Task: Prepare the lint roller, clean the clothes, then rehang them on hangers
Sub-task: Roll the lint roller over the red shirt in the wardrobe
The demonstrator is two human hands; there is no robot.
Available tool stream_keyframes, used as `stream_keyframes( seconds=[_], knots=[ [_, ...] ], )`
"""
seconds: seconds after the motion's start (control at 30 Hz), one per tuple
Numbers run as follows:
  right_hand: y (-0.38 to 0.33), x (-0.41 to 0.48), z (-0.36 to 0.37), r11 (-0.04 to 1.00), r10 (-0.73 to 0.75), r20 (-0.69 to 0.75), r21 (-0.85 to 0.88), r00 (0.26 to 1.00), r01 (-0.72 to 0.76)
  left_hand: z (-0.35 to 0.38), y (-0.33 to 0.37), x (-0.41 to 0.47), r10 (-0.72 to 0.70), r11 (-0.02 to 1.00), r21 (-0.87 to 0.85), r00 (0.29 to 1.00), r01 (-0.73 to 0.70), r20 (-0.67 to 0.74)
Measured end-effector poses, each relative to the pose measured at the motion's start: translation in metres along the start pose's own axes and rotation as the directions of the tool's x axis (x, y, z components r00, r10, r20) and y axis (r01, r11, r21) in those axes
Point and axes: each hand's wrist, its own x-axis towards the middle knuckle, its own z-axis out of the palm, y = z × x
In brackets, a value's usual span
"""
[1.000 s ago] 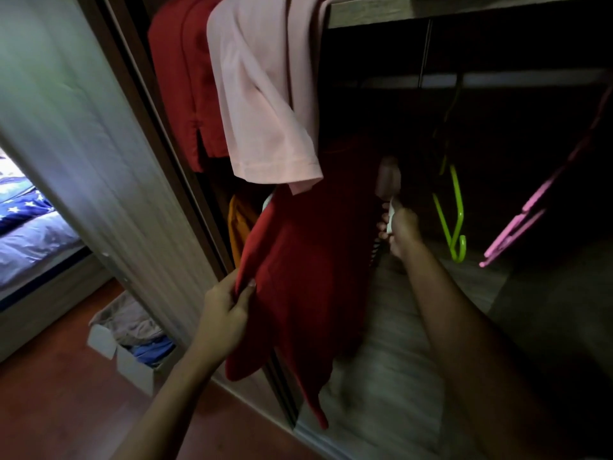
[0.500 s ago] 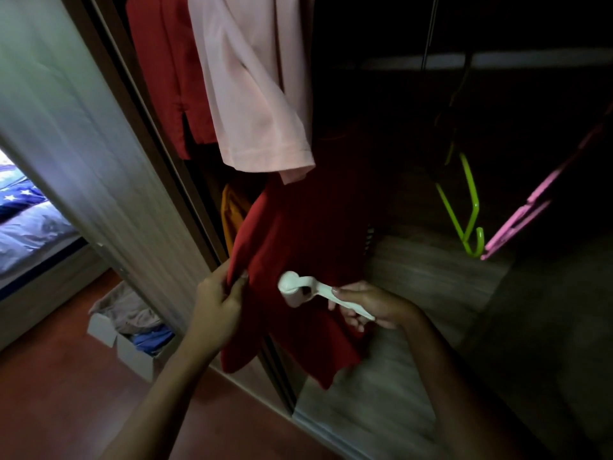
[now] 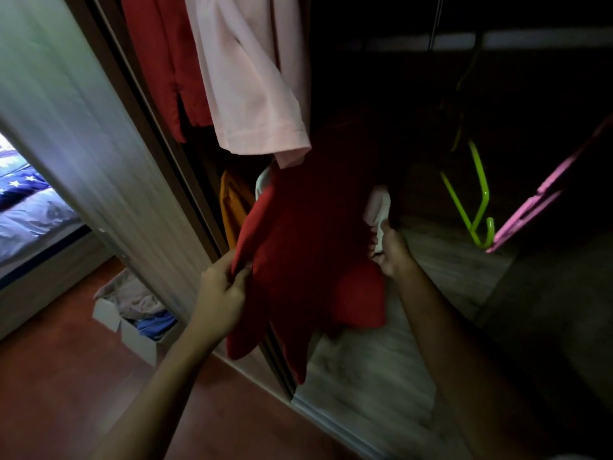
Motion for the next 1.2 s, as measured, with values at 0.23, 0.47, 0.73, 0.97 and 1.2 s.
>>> stream_keyframes(
  seconds=[0.23, 0.47, 0.73, 0.97, 1.2],
  knots=[
    [0.088, -0.019, -0.011, 0.945, 0.178, 0.263, -0.313, 0.948, -0.091, -0.001, -0.001, 0.002, -0.042, 0.998, -0.043, 0.999, 0.042, -0.011],
    [0.139, -0.052, -0.031, 0.837, 0.443, 0.502, -0.529, 0.743, -0.142, 0.000, 0.007, 0.001, -0.028, 0.997, -0.067, 0.999, 0.026, -0.027],
    [0.113, -0.010, -0.028, 0.928, 0.238, 0.239, -0.342, 0.941, -0.148, -0.007, 0.009, -0.002, -0.004, 1.000, -0.027, 0.997, 0.002, -0.082],
    [0.087, 0.028, -0.033, 0.978, 0.127, 0.134, 0.147, 0.983, -0.146, -0.007, 0.008, -0.002, -0.017, 1.000, 0.002, 0.996, 0.017, -0.091],
    [0.129, 0.032, -0.039, 0.985, 0.171, 0.103, -0.034, 0.980, -0.168, -0.007, 0.007, 0.002, -0.021, 1.000, 0.006, 0.995, 0.022, -0.097]
  ],
)
